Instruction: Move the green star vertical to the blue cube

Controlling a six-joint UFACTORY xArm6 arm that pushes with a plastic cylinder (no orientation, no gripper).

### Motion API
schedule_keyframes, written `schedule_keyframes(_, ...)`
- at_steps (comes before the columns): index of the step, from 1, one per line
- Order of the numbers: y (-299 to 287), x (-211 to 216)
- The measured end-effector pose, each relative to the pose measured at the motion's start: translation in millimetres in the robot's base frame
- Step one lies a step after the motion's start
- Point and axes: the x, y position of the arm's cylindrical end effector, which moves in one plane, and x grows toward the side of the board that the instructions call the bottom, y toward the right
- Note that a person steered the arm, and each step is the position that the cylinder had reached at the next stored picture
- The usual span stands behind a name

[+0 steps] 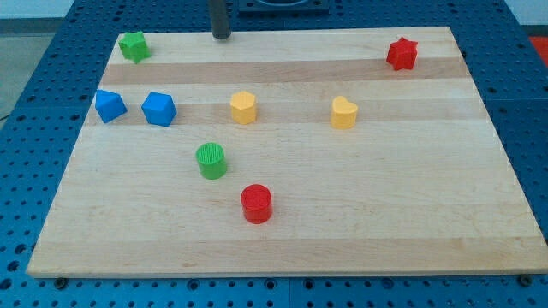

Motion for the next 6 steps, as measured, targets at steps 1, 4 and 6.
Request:
schedule_keyframes(1,-5,0)
schedule_keyframes(4,-163,0)
schedule_keyframes(6,-76,35)
